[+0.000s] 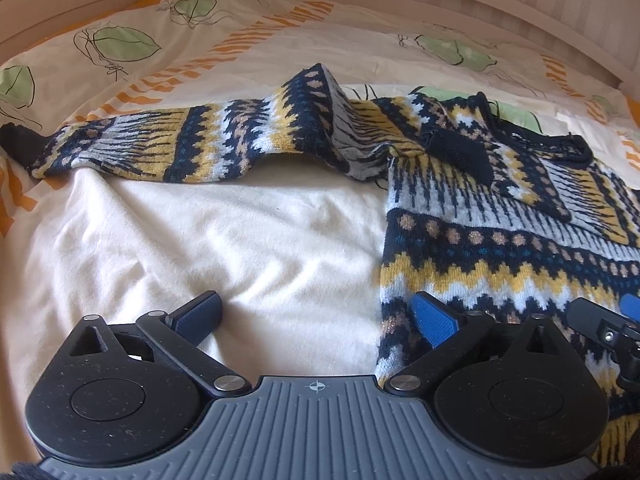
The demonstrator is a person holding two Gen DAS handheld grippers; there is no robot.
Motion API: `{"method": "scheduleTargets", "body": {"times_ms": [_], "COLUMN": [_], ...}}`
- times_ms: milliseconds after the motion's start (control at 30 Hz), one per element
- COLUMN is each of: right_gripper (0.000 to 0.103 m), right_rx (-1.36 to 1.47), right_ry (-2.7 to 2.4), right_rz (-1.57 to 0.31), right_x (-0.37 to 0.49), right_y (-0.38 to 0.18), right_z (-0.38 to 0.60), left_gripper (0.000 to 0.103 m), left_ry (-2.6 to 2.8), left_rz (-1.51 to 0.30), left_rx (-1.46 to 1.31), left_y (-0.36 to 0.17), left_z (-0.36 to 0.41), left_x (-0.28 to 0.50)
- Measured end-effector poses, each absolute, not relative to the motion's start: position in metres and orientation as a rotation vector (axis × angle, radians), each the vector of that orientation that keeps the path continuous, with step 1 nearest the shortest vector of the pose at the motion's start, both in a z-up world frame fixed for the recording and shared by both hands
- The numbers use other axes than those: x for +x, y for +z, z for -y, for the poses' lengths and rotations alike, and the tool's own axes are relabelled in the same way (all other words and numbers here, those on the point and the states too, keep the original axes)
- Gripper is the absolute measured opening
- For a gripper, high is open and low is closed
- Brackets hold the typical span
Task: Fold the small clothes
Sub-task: 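Move the left gripper to the cuff of the other sleeve, then grasp the navy cuff of the other sleeve with the left gripper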
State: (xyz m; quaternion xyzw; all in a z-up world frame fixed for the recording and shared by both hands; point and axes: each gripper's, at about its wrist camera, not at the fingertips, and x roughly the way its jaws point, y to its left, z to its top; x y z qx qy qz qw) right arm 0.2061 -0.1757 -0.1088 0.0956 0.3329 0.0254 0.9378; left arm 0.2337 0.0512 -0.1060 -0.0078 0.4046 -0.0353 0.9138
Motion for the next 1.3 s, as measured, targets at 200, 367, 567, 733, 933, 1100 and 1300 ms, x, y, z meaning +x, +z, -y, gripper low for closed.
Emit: {"method": "scheduleTargets", "body": {"times_ms": [200, 367, 567, 733, 933, 1100, 1300], "right_gripper": [0.103, 0.103, 0.103, 0.103, 0.103, 0.103, 0.103], "right_rx": [0.183, 0.186, 0.185, 0.215, 0.268, 0.209, 0.153], "right_ry": [0.049, 0.051, 0.054, 0.098, 0.180, 0.244, 0.317], "right_rz": [-0.685, -0.677, -0.681, -0.664, -0.608, -0.566, -0.534], "right_x": [0.208, 0.207, 0.207, 0.206, 0.201, 0.197, 0.193], "right_y": [-0.115, -0.117, -0.115, -0.103, -0.082, -0.068, -0.054], "right_z": [0.173, 0.174, 0.173, 0.174, 0.163, 0.141, 0.121], "left_gripper": [0.102, 0.101, 0.101, 0.101, 0.101, 0.099, 0.083], "left_ry": [-0.091, -0.068, 0.050, 0.159, 0.284, 0.291, 0.297], "left_rz": [-0.842, -0.818, -0.758, -0.732, -0.763, -0.775, -0.788], "left_rx": [-0.012, -0.096, -0.074, -0.158, -0.322, -0.290, -0.321], "left_y": [-0.105, -0.096, -0.073, -0.058, -0.067, -0.073, -0.086], "left_z": [-0.053, -0.070, -0.116, -0.176, -0.245, -0.254, -0.270], "left_x": [0.236, 0.239, 0.264, 0.289, 0.318, 0.342, 0.367]}}
